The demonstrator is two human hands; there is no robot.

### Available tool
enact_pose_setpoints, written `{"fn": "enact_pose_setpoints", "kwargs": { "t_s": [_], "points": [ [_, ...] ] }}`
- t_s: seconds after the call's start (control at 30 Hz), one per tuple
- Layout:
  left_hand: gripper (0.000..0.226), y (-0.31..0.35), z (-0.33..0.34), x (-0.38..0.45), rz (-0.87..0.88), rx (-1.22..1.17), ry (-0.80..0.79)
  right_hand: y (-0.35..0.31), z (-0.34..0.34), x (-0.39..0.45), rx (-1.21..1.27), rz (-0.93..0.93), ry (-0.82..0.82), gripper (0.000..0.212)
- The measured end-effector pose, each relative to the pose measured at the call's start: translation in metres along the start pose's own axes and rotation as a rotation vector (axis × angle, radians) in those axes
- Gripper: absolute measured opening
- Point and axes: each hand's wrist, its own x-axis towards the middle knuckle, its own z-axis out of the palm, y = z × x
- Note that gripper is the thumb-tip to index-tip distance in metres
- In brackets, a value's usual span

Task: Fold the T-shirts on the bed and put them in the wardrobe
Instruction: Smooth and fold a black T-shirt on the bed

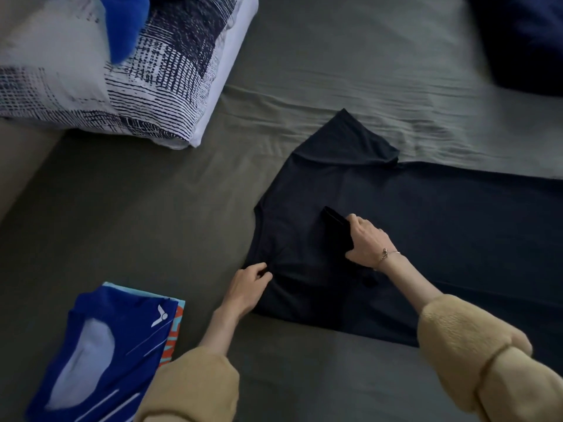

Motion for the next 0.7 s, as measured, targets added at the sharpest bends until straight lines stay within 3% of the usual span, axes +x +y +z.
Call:
{"fn": "enact_pose_setpoints", "kwargs": {
  "t_s": [0.2,0.33,0.43,0.6,0.67,0.7],
  "points": [
    [0.046,-0.002,0.002,0.007,-0.03,-0.064,-0.009,0.007,-0.001,0.008,0.164,0.09,0.271,0.024],
    [0.046,-0.004,0.003,0.009,-0.034,-0.074,0.016,0.009,-0.003,0.001,0.018,0.206,0.086,0.059],
    [0.044,-0.004,0.005,0.008,-0.028,-0.073,0.028,0.018,0.002,-0.003,0.008,0.252,0.012,0.04],
    [0.044,-0.005,0.006,0.009,-0.025,-0.074,0.048,0.033,0.004,-0.004,0.422,0.105,0.134,0.017],
    [0.044,-0.006,0.007,0.008,-0.026,-0.08,0.057,0.032,0.001,-0.012,0.449,0.064,0.123,0.022],
    [0.044,-0.006,0.007,0.007,-0.029,-0.082,0.063,0.03,-0.001,-0.017,0.391,0.064,0.078,0.038]
  ]
}}
